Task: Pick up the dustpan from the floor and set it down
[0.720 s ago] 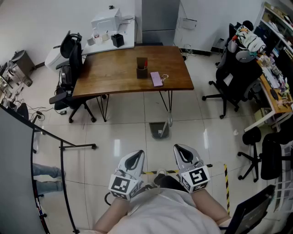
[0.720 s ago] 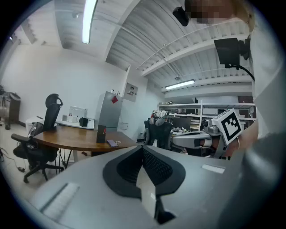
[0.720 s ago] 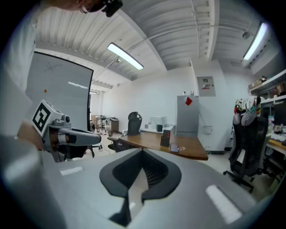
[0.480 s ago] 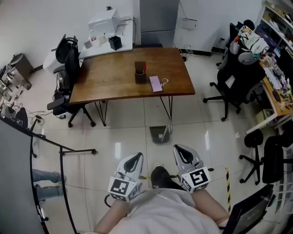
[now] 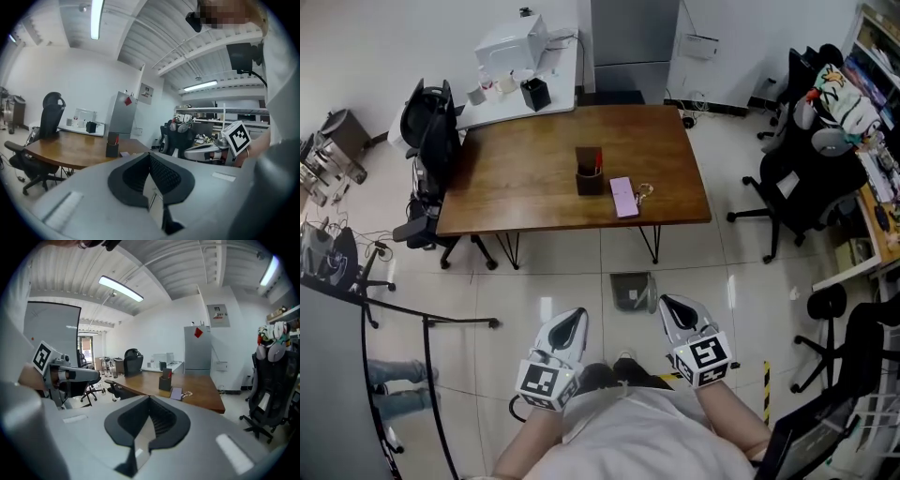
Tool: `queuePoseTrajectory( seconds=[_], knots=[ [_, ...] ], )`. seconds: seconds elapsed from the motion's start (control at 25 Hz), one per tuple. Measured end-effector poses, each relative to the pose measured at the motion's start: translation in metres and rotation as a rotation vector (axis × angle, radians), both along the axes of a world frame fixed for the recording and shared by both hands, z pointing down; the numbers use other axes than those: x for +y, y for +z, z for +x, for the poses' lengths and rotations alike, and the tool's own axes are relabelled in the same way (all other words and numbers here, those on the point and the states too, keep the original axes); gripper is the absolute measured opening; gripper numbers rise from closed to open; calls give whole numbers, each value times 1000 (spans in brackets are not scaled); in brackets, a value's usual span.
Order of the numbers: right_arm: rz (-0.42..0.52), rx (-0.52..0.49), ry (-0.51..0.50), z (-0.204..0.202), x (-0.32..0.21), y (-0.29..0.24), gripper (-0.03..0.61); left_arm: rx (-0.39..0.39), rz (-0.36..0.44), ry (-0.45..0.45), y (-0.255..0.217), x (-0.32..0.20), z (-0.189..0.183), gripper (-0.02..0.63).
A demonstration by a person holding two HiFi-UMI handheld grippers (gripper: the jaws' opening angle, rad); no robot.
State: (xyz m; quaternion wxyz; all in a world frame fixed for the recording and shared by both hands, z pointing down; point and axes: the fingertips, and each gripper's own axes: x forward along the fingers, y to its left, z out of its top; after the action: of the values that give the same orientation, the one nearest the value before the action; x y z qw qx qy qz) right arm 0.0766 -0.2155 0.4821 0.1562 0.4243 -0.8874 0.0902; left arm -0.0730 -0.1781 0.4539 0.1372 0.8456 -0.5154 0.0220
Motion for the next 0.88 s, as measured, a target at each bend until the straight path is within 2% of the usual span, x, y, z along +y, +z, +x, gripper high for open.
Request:
queuePoseTrajectory(
  seconds=[0.12, 0.24, 0.28, 0.36, 0.44, 0.52, 0.68, 0.76, 0.8, 0.84, 0.88],
  knots=[
    [-40, 2, 29, -1, -14, 8, 7, -5, 7, 35, -3, -18, 3, 8],
    [-173, 18, 77, -1, -18, 36, 143, 0, 13, 78, 4, -31, 1, 8],
    [-227, 37, 94, 0, -19, 53, 209, 6, 1, 88, 6, -35, 0, 8],
    [-347, 96, 125, 5, -29, 100, 277, 15, -26, 93, 14, -43, -3, 8],
    [-474, 156, 153, 12, -43, 157, 319, 12, -53, 94, 27, -49, -8, 8],
    [-599, 188, 187, 20, -55, 213, 328, -2, -84, 93, 50, -53, -14, 8],
    [-768, 210, 271, 33, -72, 292, 325, 8, -152, 54, 104, -59, -31, 8],
    [-859, 204, 259, 27, -72, 315, 302, 12, -173, 38, 120, -63, -35, 8],
    [-903, 213, 241, 21, -69, 323, 268, 11, -175, 34, 125, -64, -37, 8],
    [-930, 232, 224, 16, -66, 330, 205, 9, -173, 32, 130, -65, -37, 8],
    [-937, 249, 209, 13, -64, 334, 59, 9, -170, 32, 132, -66, -37, 8]
  ],
)
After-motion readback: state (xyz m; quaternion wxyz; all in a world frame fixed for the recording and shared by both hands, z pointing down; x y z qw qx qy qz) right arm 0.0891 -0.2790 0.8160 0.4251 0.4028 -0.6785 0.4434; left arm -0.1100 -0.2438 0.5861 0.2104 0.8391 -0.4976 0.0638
